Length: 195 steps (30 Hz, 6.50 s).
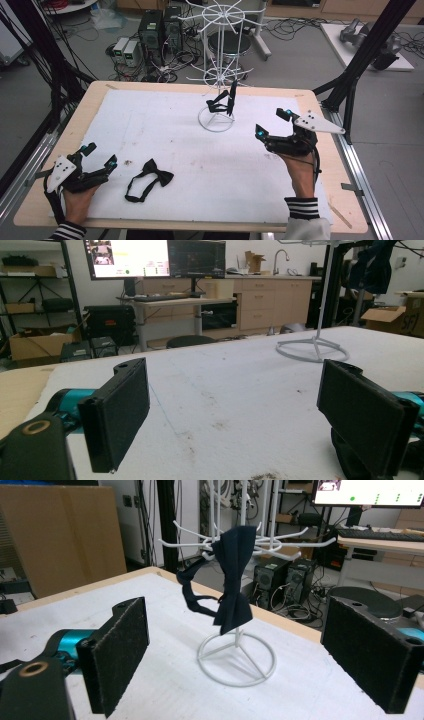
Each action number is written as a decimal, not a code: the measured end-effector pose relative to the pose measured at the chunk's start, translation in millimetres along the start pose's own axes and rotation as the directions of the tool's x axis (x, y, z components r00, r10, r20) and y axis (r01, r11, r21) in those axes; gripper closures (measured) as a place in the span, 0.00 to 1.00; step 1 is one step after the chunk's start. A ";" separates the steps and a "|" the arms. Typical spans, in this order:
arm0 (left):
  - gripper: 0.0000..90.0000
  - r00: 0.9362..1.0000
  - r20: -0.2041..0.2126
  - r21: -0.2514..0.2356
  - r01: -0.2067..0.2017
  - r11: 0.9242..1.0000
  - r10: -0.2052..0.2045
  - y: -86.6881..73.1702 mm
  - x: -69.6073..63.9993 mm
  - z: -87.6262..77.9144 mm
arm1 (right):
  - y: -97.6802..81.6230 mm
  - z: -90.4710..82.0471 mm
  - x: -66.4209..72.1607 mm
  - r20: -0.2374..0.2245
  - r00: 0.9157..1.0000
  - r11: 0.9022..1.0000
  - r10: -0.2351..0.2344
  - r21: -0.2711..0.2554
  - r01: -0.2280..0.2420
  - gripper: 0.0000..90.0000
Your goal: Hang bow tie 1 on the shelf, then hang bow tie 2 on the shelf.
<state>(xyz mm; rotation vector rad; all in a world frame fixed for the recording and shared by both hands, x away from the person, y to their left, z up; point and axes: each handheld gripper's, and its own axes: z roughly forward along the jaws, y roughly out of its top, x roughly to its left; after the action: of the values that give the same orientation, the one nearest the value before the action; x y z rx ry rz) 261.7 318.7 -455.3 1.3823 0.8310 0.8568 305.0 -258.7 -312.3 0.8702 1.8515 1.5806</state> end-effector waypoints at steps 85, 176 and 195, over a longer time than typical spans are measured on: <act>0.15 0.783 0.587 0.258 -0.423 0.869 0.207 88.4 -21.0 61.1 | -112.7 -41.0 8.7 0.034 0.998 0.996 0.062 -0.074 -0.059 0.12; 0.73 0.336 0.937 0.293 -0.906 0.307 0.096 43.9 -89.7 150.8 | -150.5 -43.0 17.6 0.033 0.999 0.990 0.027 -0.137 -0.023 0.12; 0.84 0.479 0.869 0.390 -0.818 0.423 0.126 64.4 -76.7 147.5 | -151.5 -44.3 19.4 0.035 0.999 0.989 0.020 -0.147 -0.014 0.12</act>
<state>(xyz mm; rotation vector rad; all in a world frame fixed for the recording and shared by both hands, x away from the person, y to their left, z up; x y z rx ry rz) 355.1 182.7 -387.9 2.6890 -0.0167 0.2071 240.4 -286.8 -454.9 0.8446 1.6827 1.6772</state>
